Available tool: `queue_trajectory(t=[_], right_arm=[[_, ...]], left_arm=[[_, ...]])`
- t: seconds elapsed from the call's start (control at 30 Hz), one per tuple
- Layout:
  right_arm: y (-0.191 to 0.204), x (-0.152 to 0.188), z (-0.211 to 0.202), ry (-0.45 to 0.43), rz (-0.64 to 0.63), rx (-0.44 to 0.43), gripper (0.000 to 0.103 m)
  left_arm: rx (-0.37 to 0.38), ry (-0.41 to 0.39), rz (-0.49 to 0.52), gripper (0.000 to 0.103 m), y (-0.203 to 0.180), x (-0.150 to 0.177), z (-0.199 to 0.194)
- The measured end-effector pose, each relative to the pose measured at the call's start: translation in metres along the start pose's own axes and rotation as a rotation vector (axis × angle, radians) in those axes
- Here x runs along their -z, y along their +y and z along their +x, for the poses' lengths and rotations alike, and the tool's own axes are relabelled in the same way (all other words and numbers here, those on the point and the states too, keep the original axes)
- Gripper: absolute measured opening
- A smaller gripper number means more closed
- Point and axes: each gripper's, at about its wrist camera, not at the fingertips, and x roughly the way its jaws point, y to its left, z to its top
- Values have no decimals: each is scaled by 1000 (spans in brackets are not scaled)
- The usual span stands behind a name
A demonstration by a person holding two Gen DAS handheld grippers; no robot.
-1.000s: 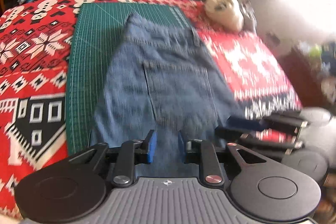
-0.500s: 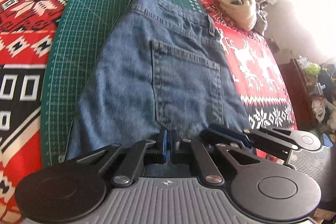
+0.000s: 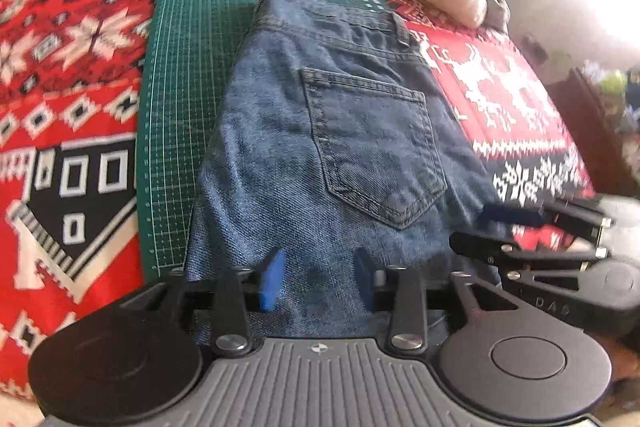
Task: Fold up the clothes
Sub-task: 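Open both tools and lift them away from the folded shorts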
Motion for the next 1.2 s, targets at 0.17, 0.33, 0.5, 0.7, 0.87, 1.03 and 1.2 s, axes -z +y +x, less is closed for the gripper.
queue_trajectory(t=[0.17,0.33,0.5,0.7,0.87,1.03,1.2], right_arm=[[2,0,-7,-35,-38,11,81],[-3,3,-18,-62,-63,50,102],[-16,2,-19,-57,-29,84,102],[-27,2,2,24,-5,81,103],[-38,3,18,94,47,72,102],[-48,4,28,141,93,56,103],[-48,5,29,149,90,58,103]], left_arm=[[-59,-22,80,68,-13,6,-8],[-116,-84,82,89,-15,5,-17],[-58,-20,77,92,-12,-2,0],[-155,34,139,92,-19,1,24],[-181,38,181,103,-26,3,32],[-193,72,178,103,-27,-1,35],[-206,139,162,103,-30,-11,39]])
